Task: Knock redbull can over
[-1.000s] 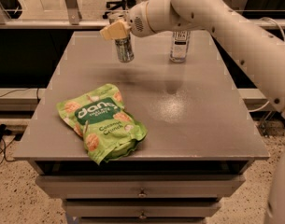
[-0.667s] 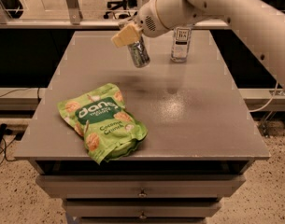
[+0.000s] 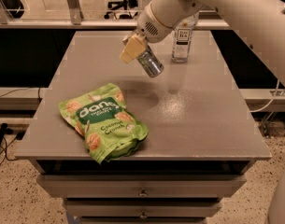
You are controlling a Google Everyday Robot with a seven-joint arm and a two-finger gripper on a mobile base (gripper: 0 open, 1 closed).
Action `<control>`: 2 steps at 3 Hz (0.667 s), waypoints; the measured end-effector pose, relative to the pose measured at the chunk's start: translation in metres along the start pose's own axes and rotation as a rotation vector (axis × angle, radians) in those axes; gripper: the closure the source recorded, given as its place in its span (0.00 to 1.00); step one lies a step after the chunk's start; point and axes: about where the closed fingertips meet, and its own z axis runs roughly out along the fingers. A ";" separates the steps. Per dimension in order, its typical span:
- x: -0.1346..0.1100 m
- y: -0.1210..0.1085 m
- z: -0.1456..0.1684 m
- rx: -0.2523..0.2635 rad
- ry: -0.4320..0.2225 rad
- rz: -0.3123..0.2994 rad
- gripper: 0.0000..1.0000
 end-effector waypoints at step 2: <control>0.031 0.009 0.044 -0.059 0.170 -0.012 0.30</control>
Offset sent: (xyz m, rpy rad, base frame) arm -0.0053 0.0048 -0.0735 -0.1811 0.1550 0.0384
